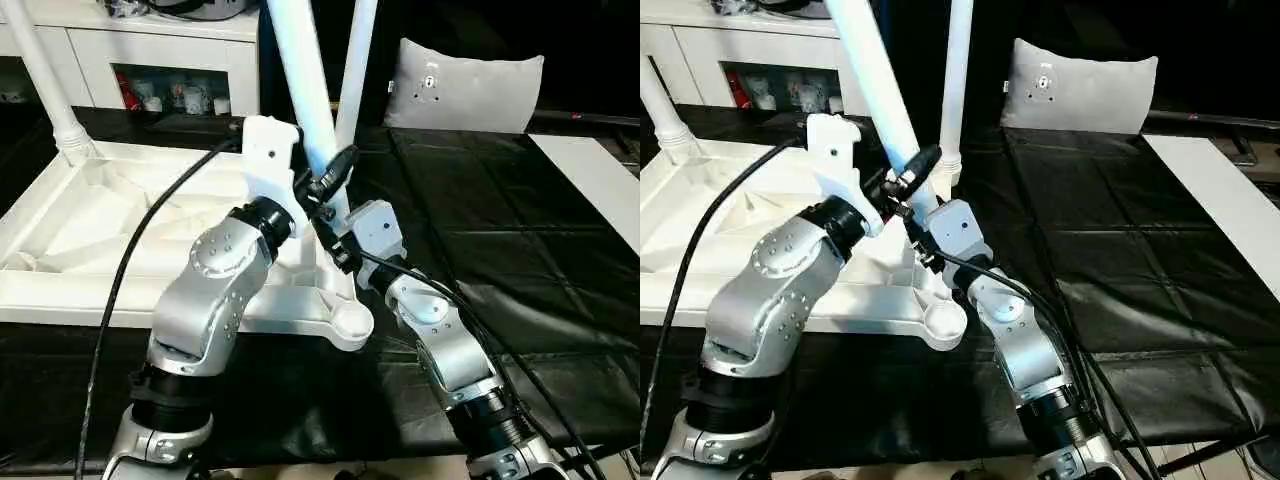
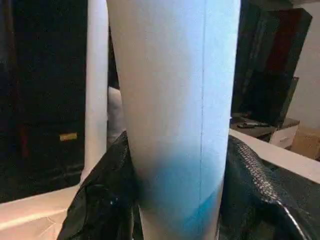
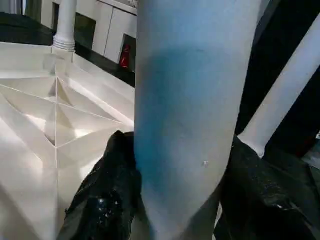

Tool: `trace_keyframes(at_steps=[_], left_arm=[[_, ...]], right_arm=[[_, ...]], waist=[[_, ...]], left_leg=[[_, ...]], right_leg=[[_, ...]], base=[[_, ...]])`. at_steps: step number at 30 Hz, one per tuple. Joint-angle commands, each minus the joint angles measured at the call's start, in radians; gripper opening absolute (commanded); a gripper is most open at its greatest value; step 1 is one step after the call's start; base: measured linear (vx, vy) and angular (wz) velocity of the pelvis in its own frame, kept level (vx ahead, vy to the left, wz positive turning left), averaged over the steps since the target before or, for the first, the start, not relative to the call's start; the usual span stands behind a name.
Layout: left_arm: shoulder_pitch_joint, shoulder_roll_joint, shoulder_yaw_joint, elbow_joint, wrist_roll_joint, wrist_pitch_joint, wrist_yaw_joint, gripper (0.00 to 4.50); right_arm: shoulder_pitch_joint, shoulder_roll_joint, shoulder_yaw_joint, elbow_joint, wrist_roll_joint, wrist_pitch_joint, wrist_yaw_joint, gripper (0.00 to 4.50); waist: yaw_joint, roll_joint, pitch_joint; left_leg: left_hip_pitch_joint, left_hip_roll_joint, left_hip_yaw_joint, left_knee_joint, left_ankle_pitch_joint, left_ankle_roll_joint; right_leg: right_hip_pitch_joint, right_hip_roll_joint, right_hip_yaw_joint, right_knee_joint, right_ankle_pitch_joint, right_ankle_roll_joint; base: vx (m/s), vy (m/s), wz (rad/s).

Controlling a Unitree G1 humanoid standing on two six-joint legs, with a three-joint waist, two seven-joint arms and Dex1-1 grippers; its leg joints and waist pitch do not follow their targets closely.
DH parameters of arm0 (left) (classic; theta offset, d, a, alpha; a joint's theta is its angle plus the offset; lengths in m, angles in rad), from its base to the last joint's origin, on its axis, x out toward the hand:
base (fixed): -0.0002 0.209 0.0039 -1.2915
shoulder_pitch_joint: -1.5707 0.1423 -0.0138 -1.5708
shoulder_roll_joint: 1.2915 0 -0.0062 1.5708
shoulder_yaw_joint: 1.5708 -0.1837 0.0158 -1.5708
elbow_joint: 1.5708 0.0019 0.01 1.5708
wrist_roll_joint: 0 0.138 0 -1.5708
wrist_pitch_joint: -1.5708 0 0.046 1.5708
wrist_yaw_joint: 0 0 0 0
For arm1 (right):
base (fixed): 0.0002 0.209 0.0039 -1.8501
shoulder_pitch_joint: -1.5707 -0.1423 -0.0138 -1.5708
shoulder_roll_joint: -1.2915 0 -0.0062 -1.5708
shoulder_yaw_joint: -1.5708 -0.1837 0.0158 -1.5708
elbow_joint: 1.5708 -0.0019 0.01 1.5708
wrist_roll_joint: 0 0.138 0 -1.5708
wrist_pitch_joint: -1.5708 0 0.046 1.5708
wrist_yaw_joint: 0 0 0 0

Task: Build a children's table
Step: Pick table leg

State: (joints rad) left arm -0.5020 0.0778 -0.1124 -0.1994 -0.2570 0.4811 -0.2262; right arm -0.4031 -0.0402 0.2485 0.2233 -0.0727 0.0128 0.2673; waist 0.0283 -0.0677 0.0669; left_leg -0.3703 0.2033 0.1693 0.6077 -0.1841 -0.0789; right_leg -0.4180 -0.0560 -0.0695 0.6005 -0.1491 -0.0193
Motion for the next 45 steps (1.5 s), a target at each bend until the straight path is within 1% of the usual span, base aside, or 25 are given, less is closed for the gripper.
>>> trace_keyframes(at_steps=[1,3,5,6,7,8,10,11,13,14,16,19,21,22,23,25,26,28,29,31,32,34,39,43,45], left_arm=[[0.011,-0.039,0.039,-0.002,-0.036,0.048,0.004,1.86],[0.011,-0.061,0.061,-0.009,-0.094,0.095,0.015,1.86],[0.016,-0.047,0.047,-0.012,-0.095,0.091,-0.005,1.84],[0.019,-0.04,0.039,-0.014,-0.098,0.087,-0.02,2.18],[0.022,-0.016,0.021,-0.005,-0.069,0.065,-0.032,2.39],[0.026,0.011,0.003,0.008,-0.034,0.043,-0.044,2.39],[0.028,0.029,-0.003,0.013,-0.021,0.033,-0.059,2.56],[0.027,0.055,-0.01,0.017,0.015,0.019,-0.076,2.6],[0.025,0.068,-0.012,0.019,0.026,0.02,-0.079,2.77],[0.024,0.079,-0.008,0.019,0.022,0.022,-0.082,2.87],[0.024,0.086,-0.008,0.019,0.02,0.02,-0.083,3.01],[0.026,0.079,0.001,0.019,0.006,0.023,-0.069,3.3],[0.027,0.039,0.029,0.018,-0.049,0.04,-0.07,3.38],[0.028,0.026,0.038,0.017,-0.066,0.045,-0.072,3.11],[0.028,-0.005,0.06,0.014,-0.099,0.066,-0.056,3.01],[0.028,-0.042,0.085,0.011,-0.131,0.092,-0.037,3.07],[0.028,-0.053,0.091,0.011,-0.141,0.102,-0.033,2.83],[0.033,-0.066,0.09,0.005,-0.164,0.119,-0.038,2.83],[0.034,-0.068,0.091,0.004,-0.167,0.122,-0.038,2.72],[0.038,-0.068,0.083,-0.002,-0.173,0.129,-0.045,2.72],[0.04,-0.07,0.083,-0.004,-0.172,0.135,-0.04,2.67],[0.04,-0.071,0.087,-0.004,-0.173,0.139,-0.039,2.67],[0.036,-0.064,0.096,-0.003,-0.18,0.147,-0.046,2.67],[0.03,-0.064,0.107,0.002,-0.182,0.148,-0.037,2.67],[0.025,-0.045,0.091,0.008,-0.133,0.116,-0.022,2.67]], right_arm=[[-0.001,-0.014,-0.007,0.01,-0.007,0.014,0.02,1.88],[-0.001,-0.014,-0.008,0.011,-0.002,0.014,0.023,1.88],[-0.001,-0.014,-0.008,0.013,-0.001,0.013,0.023,1.88],[-0.001,-0.013,-0.009,0.013,0.0,0.013,0.023,1.88],[-0.001,-0.014,-0.009,0.014,0.001,0.012,0.024,1.88],[-0.002,-0.014,-0.009,0.015,0.004,0.012,0.024,1.88],[-0.002,-0.015,-0.01,0.015,0.005,0.012,0.025,1.88],[-0.002,-0.016,-0.011,0.014,0.006,0.012,0.027,1.88],[-0.002,-0.016,-0.012,0.014,0.006,0.013,0.028,1.88],[-0.002,-0.016,-0.013,0.013,0.006,0.013,0.03,1.88],[-0.001,-0.017,-0.013,0.014,0.006,0.013,0.031,1.88],[-0.002,-0.016,-0.014,0.015,0.006,0.012,0.033,1.88],[-0.003,-0.016,-0.013,0.017,0.006,0.011,0.035,1.88],[-0.004,-0.016,-0.013,0.017,0.007,0.011,0.036,1.88],[-0.004,-0.017,-0.012,0.017,0.007,0.011,0.036,1.88],[-0.005,-0.017,-0.012,0.016,0.006,0.012,0.038,1.88],[-0.005,-0.017,-0.011,0.016,0.006,0.012,0.038,1.88],[-0.005,-0.017,-0.011,0.015,0.005,0.013,0.038,1.88],[-0.005,-0.017,-0.011,0.015,0.005,0.013,0.038,1.88],[-0.004,-0.017,-0.011,0.014,0.005,0.013,0.039,1.88],[-0.003,-0.017,-0.011,0.013,0.005,0.013,0.039,1.88],[-0.004,-0.017,-0.012,0.014,0.004,0.014,0.04,1.88],[-0.007,-0.016,-0.012,0.019,0.003,0.013,0.041,1.88],[-0.01,-0.017,-0.012,0.02,0.002,0.013,0.042,1.88],[-0.01,-0.017,-0.013,0.02,0.002,0.012,0.042,1.88]], waist=[[-0.007,0.012,-0.073],[-0.006,0.01,-0.073],[-0.005,0.01,-0.074],[-0.005,0.01,-0.074],[-0.005,0.012,-0.074],[-0.006,0.011,-0.074],[-0.006,0.016,-0.075],[-0.007,0.015,-0.075],[-0.007,0.015,-0.074],[-0.005,0.017,-0.075],[-0.005,0.016,-0.075],[-0.006,0.016,-0.074],[-0.006,0.013,-0.074],[-0.004,0.014,-0.074],[-0.005,0.013,-0.073],[-0.004,0.013,-0.074],[-0.005,0.011,-0.073],[-0.005,0.011,-0.073],[-0.005,0.011,-0.073],[-0.006,0.012,-0.073],[-0.006,0.01,-0.074],[-0.007,0.012,-0.074],[-0.006,0.011,-0.075],[-0.005,0.014,-0.075],[-0.006,0.013,-0.074]], left_leg=[[0.006,0.019,-0.003,-0.068,-0.249,-0.017],[0.005,0.018,-0.002,-0.067,-0.247,-0.017],[0.004,0.017,-0.003,-0.066,-0.245,-0.009],[0.005,0.017,-0.003,-0.067,-0.245,-0.006],[0.005,0.017,-0.004,-0.067,-0.247,-0.004],[0.005,0.017,-0.004,-0.068,-0.246,-0.004],[0.005,0.019,-0.005,-0.069,-0.238,-0.006],[0.007,0.019,-0.005,-0.069,-0.239,-0.008],[0.008,0.019,-0.005,-0.069,-0.241,-0.011],[0.008,0.02,-0.004,-0.069,-0.235,-0.015],[0.008,0.02,-0.004,-0.069,-0.236,-0.018],[0.008,0.02,-0.004,-0.069,-0.236,-0.019],[0.008,0.019,-0.002,-0.069,-0.242,-0.02],[0.007,0.019,-0.002,-0.068,-0.239,-0.02],[0.007,0.019,-0.002,-0.068,-0.243,-0.02],[0.006,0.018,-0.001,-0.066,-0.246,-0.018],[0.005,0.017,-0.002,-0.067,-0.249,-0.015],[0.005,0.016,-0.002,-0.066,-0.255,-0.01],[0.006,0.016,-0.002,-0.066,-0.256,-0.008],[0.005,0.016,-0.004,-0.066,-0.258,-0.008],[0.006,0.016,-0.003,-0.066,-0.256,-0.007],[0.005,0.017,-0.003,-0.066,-0.251,-0.006],[0.005,0.016,-0.002,-0.066,-0.241,-0.004],[0.006,0.017,-0.003,-0.066,-0.242,-0.006],[0.006,0.017,-0.003,-0.067,-0.246,-0.005]], right_leg=[[0.052,-0.058,0.045,-0.074,-0.347,-0.067],[0.052,-0.057,0.045,-0.074,-0.343,-0.074],[0.052,-0.057,0.044,-0.074,-0.342,-0.071],[0.051,-0.057,0.044,-0.075,-0.345,-0.07],[0.051,-0.056,0.044,-0.076,-0.35,-0.067],[0.051,-0.056,0.044,-0.075,-0.349,-0.066],[0.051,-0.056,0.044,-0.072,-0.333,-0.067],[0.051,-0.056,0.044,-0.072,-0.327,-0.066],[0.051,-0.057,0.045,-0.071,-0.324,-0.071],[0.052,-0.058,0.046,-0.068,-0.309,-0.08],[0.053,-0.058,0.046,-0.066,-0.302,-0.088],[0.053,-0.058,0.047,-0.066,-0.301,-0.094],[0.053,-0.059,0.048,-0.068,-0.315,-0.094],[0.053,-0.059,0.048,-0.069,-0.313,-0.097],[0.052,-0.058,0.047,-0.068,-0.316,-0.097],[0.053,-0.058,0.047,-0.07,-0.323,-0.096],[0.053,-0.057,0.045,-0.073,-0.336,-0.088],[0.053,-0.057,0.044,-0.076,-0.361,-0.075],[0.051,-0.056,0.043,-0.078,-0.368,-0.068],[0.051,-0.056,0.042,-0.078,-0.378,-0.06],[0.05,-0.056,0.042,-0.079,-0.377,-0.059],[0.051,-0.055,0.043,-0.077,-0.362,-0.062],[0.052,-0.055,0.043,-0.075,-0.346,-0.067],[0.052,-0.056,0.044,-0.074,-0.338,-0.072],[0.052,-0.055,0.043,-0.075,-0.342,-0.069]], base=[[0.0,0.0,0.0],[0.0,0.0,0.0],[0.0,0.0,0.0],[0.0,0.0,0.0],[0.0,0.0,0.0],[0.0,0.0,0.0],[0.0,0.0,0.0],[0.0,0.0,0.0],[0.0,0.0,0.0],[0.0,0.0,0.0],[0.0,0.0,0.0],[0.0,0.0,0.0],[0.0,0.0,0.0],[0.0,0.0,0.0],[0.0,0.0,0.0],[0.0,0.0,0.0],[0.0,0.0,0.0],[0.0,0.0,0.0],[0.0,0.0,0.0],[0.0,0.0,0.0],[0.0,0.0,0.0],[0.0,0.0,0.0],[0.0,0.0,0.0],[0.0,0.0,0.0],[0.0,0.0,0.0]])
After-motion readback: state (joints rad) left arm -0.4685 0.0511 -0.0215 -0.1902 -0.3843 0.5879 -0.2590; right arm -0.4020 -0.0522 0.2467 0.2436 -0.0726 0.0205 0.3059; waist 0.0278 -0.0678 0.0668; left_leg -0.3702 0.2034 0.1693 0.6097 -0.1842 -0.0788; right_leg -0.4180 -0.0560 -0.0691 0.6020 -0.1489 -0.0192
